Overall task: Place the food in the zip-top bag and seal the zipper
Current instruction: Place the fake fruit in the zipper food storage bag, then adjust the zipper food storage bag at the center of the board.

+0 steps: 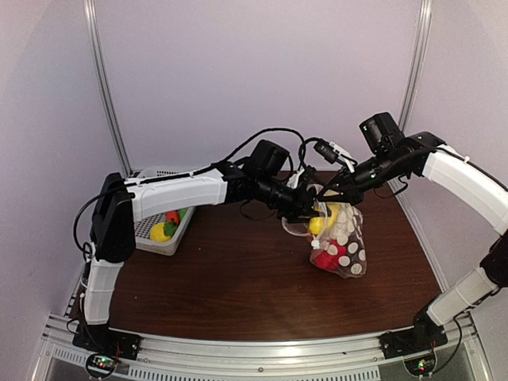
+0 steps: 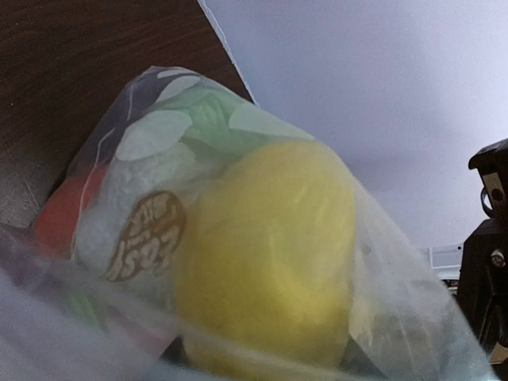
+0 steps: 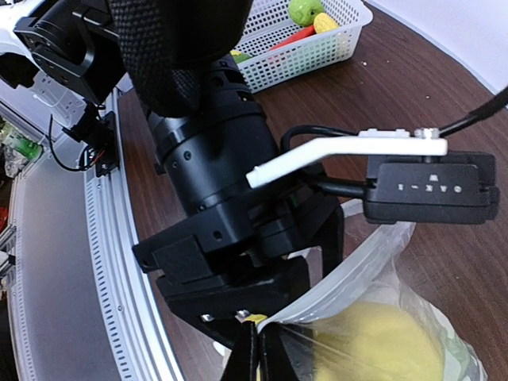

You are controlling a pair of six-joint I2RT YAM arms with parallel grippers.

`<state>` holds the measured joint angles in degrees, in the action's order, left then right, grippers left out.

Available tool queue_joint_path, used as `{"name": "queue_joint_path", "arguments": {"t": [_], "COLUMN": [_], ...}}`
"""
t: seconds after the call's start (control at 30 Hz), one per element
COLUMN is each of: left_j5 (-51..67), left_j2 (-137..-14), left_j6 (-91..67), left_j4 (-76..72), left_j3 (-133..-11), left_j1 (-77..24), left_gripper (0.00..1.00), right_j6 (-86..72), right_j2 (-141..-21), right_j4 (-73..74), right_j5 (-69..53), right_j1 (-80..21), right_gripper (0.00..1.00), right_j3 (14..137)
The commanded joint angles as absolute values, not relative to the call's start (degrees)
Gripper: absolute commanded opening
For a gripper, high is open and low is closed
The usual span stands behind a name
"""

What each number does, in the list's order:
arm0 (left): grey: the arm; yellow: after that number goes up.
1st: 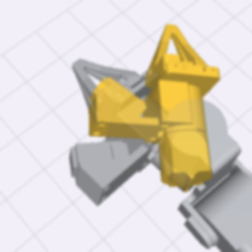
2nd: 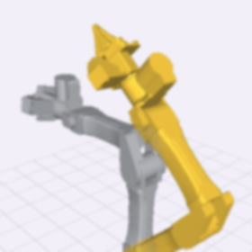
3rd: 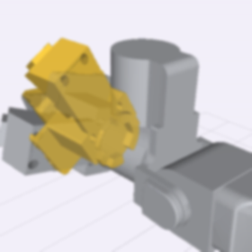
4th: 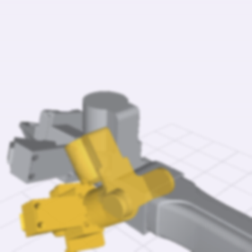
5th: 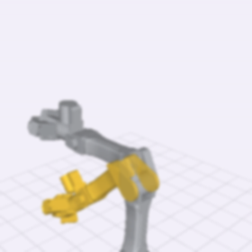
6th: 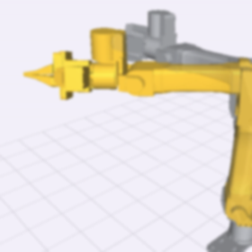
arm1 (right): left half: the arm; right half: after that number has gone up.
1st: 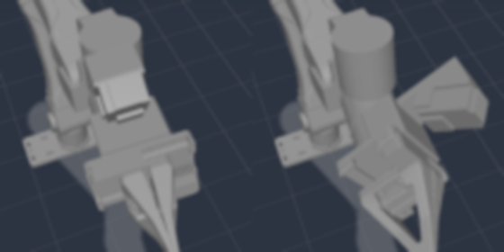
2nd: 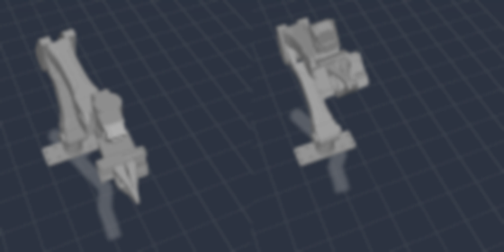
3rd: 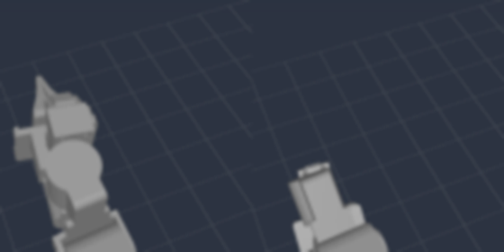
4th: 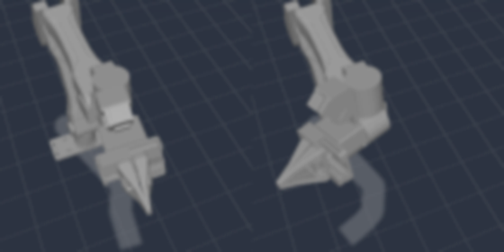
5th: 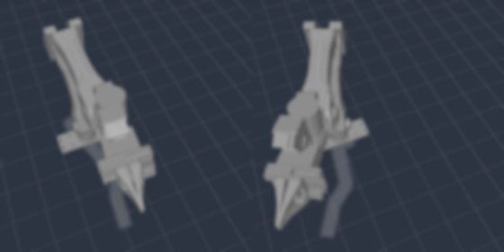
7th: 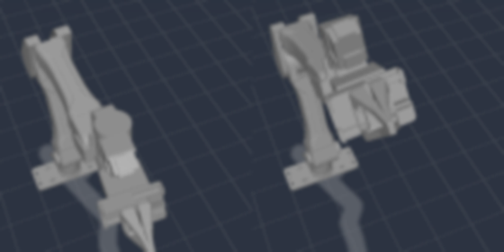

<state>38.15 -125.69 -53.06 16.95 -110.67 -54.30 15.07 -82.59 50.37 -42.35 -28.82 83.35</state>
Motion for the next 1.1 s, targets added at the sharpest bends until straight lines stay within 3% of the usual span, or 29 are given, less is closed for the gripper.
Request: {"name": "queue_joint_path", "arguments": {"t": [0.0,0.1,0.27,0.3,0.33,0.63,0.87,1.07], "left_j5": [33.1,30.9,25.1,24.9,24.5,16.2,-1.0,6.7], "left_j2": [-129.9,-130.3,-123.6,-122.2,-120.9,-104.9,-93.1,-91.2], "left_j6": [-44.4,-41.4,-37.1,-36.9,-36.3,-28.2,-35.7,-47.6], "left_j4": [18.2,20.8,14.1,12.4,10.9,14.6,17.8,9.5], "left_j3": [-115.7,-118.2,-111.1,-109.8,-108.6,-102.5,-82.3,-70.4], "left_j1": [-56.8,-57.6,-59.3,-59.2,-59.2,-59.2,-59.3,-59.4], "left_gripper": [0.38,0.4,0.77,0.92,0.97,0.98,0.96,0.83], "right_j6": [16.5,16.2,13.2,12.8,12.5,10.9,8.2,6.1], "right_j2": [-81.7,-80.2,-76.7,-76.7,-76.8,-77.4,-78.7,-79.6], "right_j4": [49.7,48.2,42.4,42.2,42.0,40.5,37.5,35.0], "right_j5": [-52.9,-49.7,-47.8,-48.4,-48.8,-49.1,-50.9,-52.3], "right_j1": [-29.1,-27.1,-24.1,-23.9,-23.8,-23.3,-23.3,-23.3], "right_gripper": [0.0,0.0,0.0,0.0,0.0,0.0,0.0,0.0], "right_j3": [87.0,87.7,82.4,82.2,82.1,81.4,80.3,78.7]}}
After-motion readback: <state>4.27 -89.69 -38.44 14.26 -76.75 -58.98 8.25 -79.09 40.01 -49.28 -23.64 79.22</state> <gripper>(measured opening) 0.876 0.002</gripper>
